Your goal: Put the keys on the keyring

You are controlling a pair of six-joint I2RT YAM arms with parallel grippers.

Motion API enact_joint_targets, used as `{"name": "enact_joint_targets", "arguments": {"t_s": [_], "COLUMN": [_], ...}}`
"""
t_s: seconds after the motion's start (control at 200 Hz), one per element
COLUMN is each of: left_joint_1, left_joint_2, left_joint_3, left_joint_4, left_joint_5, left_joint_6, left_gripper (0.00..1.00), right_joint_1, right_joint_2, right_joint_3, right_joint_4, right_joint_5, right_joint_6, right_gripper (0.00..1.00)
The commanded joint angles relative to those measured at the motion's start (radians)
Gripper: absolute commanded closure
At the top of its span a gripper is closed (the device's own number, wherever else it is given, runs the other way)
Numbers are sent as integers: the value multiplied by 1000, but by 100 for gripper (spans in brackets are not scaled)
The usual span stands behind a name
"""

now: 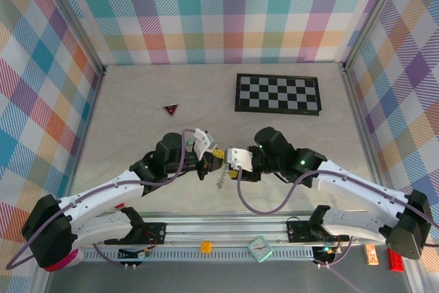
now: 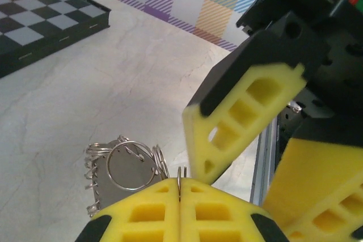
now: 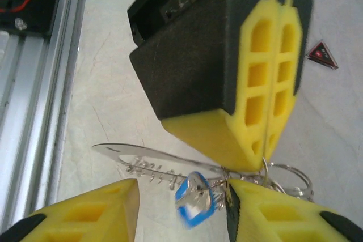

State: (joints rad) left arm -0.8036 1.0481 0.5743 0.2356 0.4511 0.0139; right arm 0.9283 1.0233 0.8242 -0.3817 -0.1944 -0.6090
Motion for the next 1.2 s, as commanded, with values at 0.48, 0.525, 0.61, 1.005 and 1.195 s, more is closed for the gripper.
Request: {"name": "enact_joint_targets", "arguments": {"t_s": [0.48,0.525,0.61,1.005,1.195], "left_joint_1": [-14,-14,-15,-14,-13], "left_joint_2": [-15,-18,-18,-21,-20], "left_joint_3": [-137,-141,-142,-142,-142], "left_joint_4": [351,359,359,359,375], "left_joint_5": [193,202,218,238,253], "left_joint_6": [266,278,291,288,279], "left_gripper": [100,100,100,100,100], "right_joint_1": [-88,-88,-88,-86,-86], "right_joint_2": [-239,-224,-208,-141,-113], "right_joint_3": [-216,-210,-205,-165,-157], "right_joint_4": [290,290,295,273,284], "right_joint_5": [-140,-146,-140,-200,-219], "right_joint_6": [435,431,409,354,351], "right_gripper": [74,74,74,77,84]}}
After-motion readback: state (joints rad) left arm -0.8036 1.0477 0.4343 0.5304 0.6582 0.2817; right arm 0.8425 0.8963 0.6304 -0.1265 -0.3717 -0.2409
